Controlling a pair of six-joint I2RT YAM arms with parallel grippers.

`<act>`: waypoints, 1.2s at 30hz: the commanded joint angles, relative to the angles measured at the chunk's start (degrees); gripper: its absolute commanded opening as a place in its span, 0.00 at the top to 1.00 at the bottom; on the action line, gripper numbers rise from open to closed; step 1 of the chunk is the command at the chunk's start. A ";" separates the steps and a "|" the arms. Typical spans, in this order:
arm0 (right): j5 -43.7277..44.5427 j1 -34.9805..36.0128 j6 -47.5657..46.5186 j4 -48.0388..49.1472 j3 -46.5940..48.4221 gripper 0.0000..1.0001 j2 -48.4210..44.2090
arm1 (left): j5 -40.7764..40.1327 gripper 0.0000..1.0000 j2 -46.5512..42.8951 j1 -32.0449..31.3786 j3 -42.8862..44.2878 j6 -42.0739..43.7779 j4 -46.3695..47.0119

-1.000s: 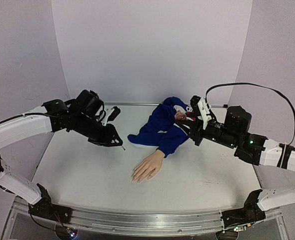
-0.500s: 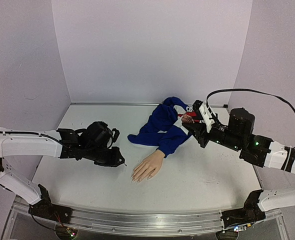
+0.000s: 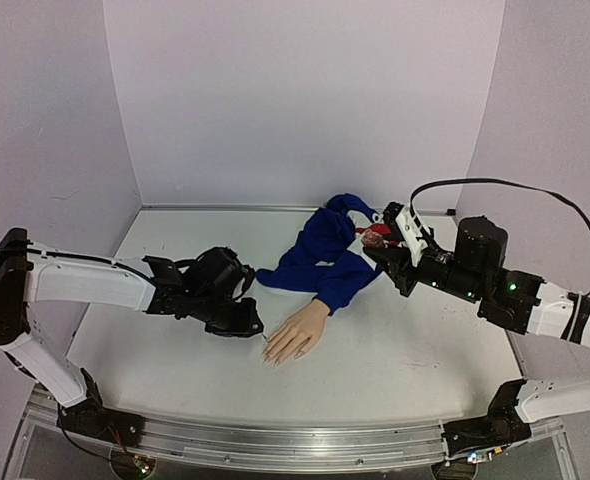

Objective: Paint the nails

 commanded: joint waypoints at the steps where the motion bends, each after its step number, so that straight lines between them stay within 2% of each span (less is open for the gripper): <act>1: -0.18 -0.45 -0.61 2.94 0.15 1.00 -0.84 | 1.90 1.00 1.06 -0.22 2.98 -0.82 0.43; 36: -0.64 -0.59 -0.44 3.12 -1.07 1.00 -1.31 | 2.08 1.00 6.32 -0.20 6.21 -1.58 -3.64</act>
